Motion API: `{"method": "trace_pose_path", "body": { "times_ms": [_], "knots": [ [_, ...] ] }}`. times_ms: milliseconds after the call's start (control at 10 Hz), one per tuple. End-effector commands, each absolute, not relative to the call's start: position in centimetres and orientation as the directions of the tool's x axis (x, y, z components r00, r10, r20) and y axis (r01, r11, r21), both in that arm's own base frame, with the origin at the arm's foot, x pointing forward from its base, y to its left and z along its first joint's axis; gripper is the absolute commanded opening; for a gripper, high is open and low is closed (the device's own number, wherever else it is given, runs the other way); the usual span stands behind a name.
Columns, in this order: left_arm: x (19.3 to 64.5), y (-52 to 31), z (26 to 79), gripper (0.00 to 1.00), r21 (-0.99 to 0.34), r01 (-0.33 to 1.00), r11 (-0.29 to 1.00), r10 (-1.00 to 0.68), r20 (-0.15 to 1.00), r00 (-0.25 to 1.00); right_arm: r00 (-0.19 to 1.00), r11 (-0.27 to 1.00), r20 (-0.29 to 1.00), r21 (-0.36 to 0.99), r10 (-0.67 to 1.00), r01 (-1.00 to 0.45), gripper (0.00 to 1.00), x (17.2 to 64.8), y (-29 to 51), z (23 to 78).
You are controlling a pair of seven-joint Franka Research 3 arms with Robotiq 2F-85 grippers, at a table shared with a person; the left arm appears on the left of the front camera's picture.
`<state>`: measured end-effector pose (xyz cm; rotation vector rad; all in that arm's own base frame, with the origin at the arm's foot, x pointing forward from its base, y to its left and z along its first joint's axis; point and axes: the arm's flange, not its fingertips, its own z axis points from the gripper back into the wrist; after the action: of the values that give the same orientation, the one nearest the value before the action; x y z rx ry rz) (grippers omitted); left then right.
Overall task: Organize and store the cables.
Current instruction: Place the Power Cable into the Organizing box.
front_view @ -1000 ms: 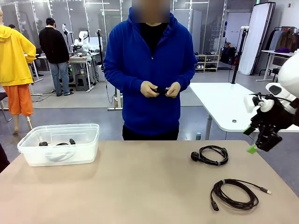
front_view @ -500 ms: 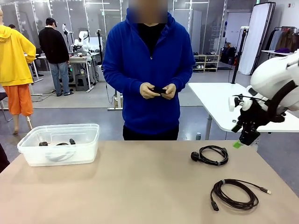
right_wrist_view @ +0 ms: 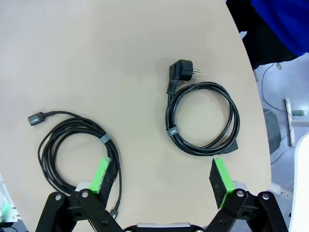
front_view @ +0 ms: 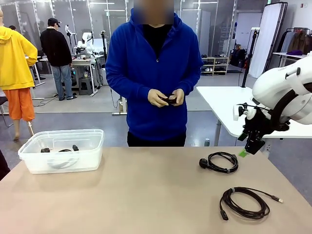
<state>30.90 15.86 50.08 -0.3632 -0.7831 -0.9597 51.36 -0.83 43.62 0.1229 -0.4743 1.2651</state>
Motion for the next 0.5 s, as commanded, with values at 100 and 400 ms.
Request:
{"method": "trace_pose_path", "body": {
  "times_ms": [100,400],
  "knots": [
    [30.9,16.0,50.1,1.0,0.07,0.841,0.537,-0.601,0.731,0.324,0.218,0.307,0.414,-0.16,0.884,-0.938,1.0,51.1,-0.9,43.9],
    [30.9,16.0,50.1,1.0,0.07,0.841,0.537,-0.601,0.731,0.324,0.235,0.288,0.352,-0.106,0.906,-0.952,1.0,54.9,1.0,41.6]
  ]
}}
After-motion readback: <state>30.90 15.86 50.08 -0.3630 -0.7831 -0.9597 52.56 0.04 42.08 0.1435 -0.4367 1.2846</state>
